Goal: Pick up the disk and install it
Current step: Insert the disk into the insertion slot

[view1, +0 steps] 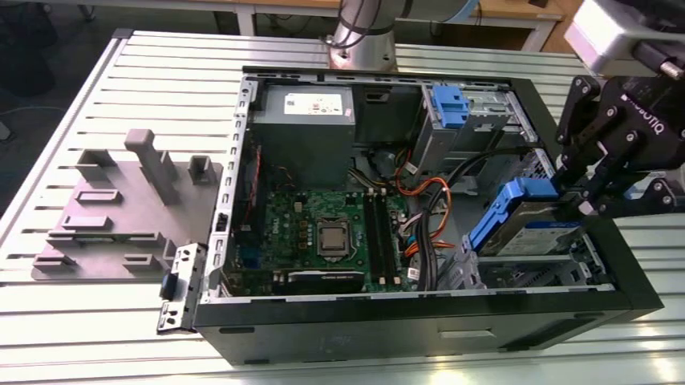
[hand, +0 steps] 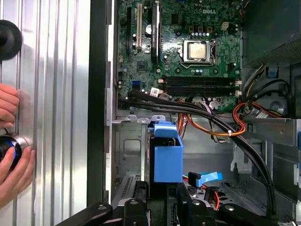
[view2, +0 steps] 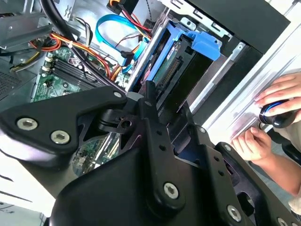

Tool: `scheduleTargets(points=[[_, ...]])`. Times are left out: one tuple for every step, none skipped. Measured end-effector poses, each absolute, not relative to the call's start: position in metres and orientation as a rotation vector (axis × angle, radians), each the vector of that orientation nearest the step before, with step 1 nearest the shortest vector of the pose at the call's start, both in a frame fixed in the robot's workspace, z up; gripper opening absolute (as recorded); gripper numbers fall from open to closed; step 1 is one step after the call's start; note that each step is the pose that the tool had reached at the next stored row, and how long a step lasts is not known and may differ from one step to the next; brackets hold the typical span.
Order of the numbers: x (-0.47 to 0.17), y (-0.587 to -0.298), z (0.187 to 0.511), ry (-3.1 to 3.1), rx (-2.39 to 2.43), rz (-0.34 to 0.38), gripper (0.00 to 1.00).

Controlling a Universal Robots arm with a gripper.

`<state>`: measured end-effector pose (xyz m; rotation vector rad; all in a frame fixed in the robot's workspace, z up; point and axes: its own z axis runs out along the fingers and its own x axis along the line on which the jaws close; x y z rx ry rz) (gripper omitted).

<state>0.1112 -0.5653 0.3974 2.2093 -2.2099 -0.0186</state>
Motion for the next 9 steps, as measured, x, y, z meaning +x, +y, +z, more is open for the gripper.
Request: scheduleTargets(points=[[0.111, -0.565, 0.396, -2.210, 2.209, -0.019, 0.35], [0.111, -0.565, 0.394, -2.210, 2.209, -0.019, 0.35], [0.111, -0.565, 0.392, -2.210, 2.209, -0.019, 0.35], [0.111, -0.565, 0.390, -2.210, 2.209, -0.019, 0.35], [0.111, -0.565, 0.388, -2.210, 2.209, -0.019, 0.35], [0.111, -0.565, 0.386, -2.210, 2.209, -0.019, 0.35], [0.111, -0.565, 0.385, -2.210, 2.209, -0.019, 0.35], [0.111, -0.565, 0.383, -2.210, 2.209, -0.019, 0.35], [0.111, -0.565, 0.381, -2.210, 2.209, -0.019, 0.35]])
